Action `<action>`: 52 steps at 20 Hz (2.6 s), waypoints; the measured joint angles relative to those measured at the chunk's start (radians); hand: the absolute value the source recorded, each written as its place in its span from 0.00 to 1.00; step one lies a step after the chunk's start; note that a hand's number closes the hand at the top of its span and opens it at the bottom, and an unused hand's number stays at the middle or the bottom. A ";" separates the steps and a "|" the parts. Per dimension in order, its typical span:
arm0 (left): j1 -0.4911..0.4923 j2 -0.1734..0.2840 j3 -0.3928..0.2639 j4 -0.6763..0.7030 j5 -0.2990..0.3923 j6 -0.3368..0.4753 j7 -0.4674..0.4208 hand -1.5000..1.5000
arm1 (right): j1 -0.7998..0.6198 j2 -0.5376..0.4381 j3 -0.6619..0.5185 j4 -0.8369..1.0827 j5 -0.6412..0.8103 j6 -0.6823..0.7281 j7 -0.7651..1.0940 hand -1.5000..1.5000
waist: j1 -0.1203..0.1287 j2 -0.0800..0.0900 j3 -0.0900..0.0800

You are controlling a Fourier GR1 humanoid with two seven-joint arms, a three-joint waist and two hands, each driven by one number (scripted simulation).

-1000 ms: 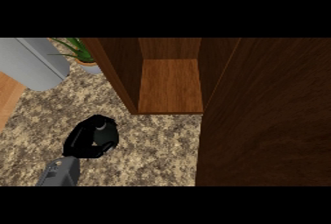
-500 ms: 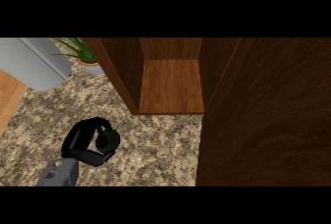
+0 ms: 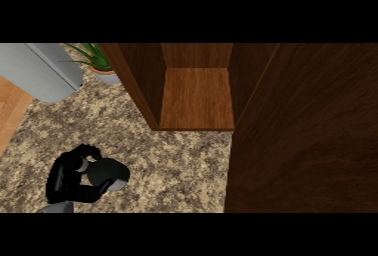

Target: Pick up the wine, place it into the cabinet and close the cabinet

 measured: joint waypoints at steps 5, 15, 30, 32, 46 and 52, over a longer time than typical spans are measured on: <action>0.052 -0.024 -0.007 -0.194 0.027 0.044 0.064 1.00 | 0.000 0.009 0.008 0.006 0.003 0.001 -0.006 0.00 | 0.000 0.002 -0.001; 0.140 -0.088 -0.109 -0.609 0.114 0.062 0.375 1.00 | -0.009 0.022 0.015 0.005 0.001 -0.008 0.012 0.00 | -0.002 0.002 -0.001; 0.027 -0.140 -0.456 -0.893 0.047 0.382 0.725 1.00 | 0.007 0.029 0.018 0.003 0.001 0.001 0.002 0.00 | -0.010 0.003 -0.001; -0.016 -0.141 -0.510 -0.894 0.038 0.453 0.748 1.00 | -0.004 0.020 -0.004 0.006 -0.002 0.007 0.004 0.00 | -0.011 0.004 -0.001; -0.341 -0.142 -0.684 -0.737 0.002 0.839 0.843 1.00 | 0.030 0.023 -0.025 0.005 -0.019 0.042 -0.021 0.00 | -0.017 0.004 -0.001; -0.426 -0.142 -0.707 -0.641 0.011 0.917 0.820 1.00 | 0.024 0.025 -0.015 0.008 -0.018 0.045 -0.020 0.00 | -0.016 0.005 -0.002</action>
